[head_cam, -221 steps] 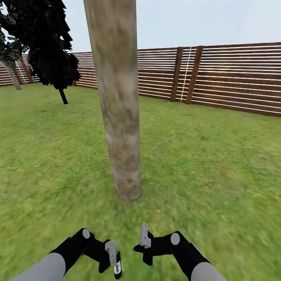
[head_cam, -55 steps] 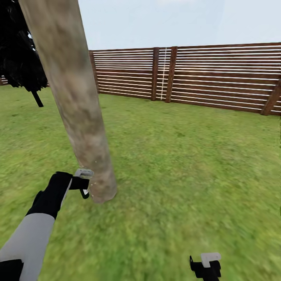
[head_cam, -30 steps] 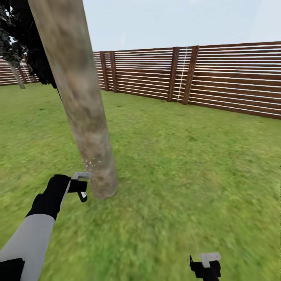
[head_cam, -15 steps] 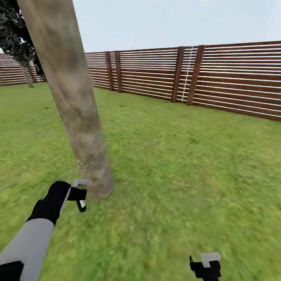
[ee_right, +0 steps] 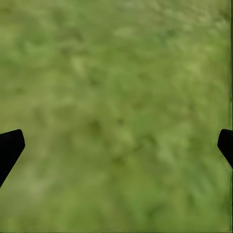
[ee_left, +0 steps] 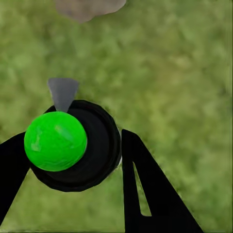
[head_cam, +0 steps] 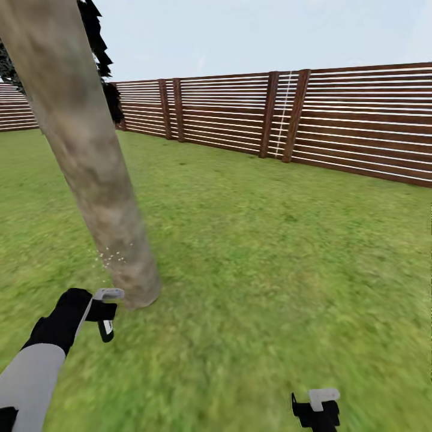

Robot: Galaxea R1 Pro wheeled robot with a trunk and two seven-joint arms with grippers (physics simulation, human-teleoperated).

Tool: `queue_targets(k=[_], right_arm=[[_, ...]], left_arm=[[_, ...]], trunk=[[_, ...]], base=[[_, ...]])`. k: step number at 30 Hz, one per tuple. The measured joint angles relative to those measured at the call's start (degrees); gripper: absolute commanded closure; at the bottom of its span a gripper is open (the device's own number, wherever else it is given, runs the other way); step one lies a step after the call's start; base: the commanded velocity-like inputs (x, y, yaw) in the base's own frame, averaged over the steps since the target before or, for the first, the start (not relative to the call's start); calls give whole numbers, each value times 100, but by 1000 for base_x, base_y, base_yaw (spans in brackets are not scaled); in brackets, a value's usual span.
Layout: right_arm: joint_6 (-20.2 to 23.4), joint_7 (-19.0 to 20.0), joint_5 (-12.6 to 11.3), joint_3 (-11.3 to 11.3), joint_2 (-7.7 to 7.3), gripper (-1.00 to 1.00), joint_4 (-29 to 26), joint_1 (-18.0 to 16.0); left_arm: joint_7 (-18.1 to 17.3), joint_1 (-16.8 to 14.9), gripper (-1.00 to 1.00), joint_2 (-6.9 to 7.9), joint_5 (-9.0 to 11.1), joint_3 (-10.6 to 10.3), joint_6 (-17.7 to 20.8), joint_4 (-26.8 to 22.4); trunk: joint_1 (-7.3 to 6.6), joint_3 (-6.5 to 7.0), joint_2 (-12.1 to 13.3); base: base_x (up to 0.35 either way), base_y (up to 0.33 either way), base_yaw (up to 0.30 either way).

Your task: In the garden, pick up the pesticide atomizer on the floor and spray pesticide onto both trees until each tree trunk is fully covered.

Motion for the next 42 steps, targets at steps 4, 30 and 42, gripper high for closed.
queue_targets(k=[4, 30, 42], right_arm=[[0, 0, 0, -2, 0, -100, 0, 0], [2, 3, -1, -1, -3, -100, -1, 0], [2, 3, -1, 5, 1, -100, 0, 0]], left_arm=[[-2, 58, 100, 268, 54, -10, 12, 30], [922, 70, 100, -229, 162, -12, -1047, 1129], [1229, 217, 100, -419, 127, 264, -2075, 1655]], trunk=[[0, 0, 0], [1, -1, 0], [1, 0, 0]], base=[[109, -272, 39], [134, 35, 155], [0, 0, 54]])
